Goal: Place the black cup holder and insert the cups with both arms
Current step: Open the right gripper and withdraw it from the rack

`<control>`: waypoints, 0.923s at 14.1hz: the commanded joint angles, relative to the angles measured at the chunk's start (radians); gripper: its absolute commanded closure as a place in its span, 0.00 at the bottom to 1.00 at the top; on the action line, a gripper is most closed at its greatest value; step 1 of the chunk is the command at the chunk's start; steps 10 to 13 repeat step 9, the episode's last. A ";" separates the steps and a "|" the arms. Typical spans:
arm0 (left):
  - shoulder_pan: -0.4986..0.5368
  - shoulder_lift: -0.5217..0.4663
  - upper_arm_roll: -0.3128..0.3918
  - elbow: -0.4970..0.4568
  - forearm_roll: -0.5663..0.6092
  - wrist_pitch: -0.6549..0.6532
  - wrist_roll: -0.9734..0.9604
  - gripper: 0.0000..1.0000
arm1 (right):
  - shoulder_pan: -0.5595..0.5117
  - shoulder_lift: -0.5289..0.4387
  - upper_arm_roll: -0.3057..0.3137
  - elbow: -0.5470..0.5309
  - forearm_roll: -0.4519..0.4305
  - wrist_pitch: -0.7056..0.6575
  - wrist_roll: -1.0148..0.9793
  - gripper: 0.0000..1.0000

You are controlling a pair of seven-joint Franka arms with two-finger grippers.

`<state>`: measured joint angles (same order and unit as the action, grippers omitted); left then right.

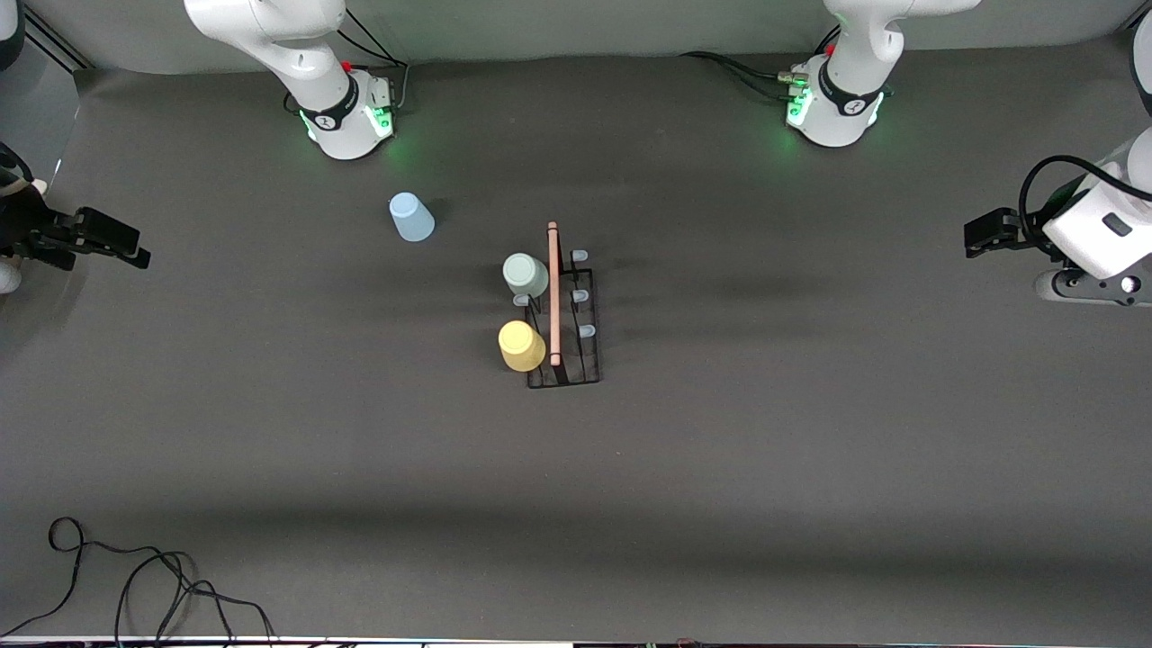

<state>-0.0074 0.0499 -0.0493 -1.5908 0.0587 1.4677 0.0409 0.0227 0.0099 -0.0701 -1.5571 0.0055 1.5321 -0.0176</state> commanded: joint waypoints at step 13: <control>-0.005 -0.030 0.005 -0.028 -0.008 0.003 0.014 0.00 | -0.003 0.007 0.013 0.008 -0.029 0.011 -0.041 0.00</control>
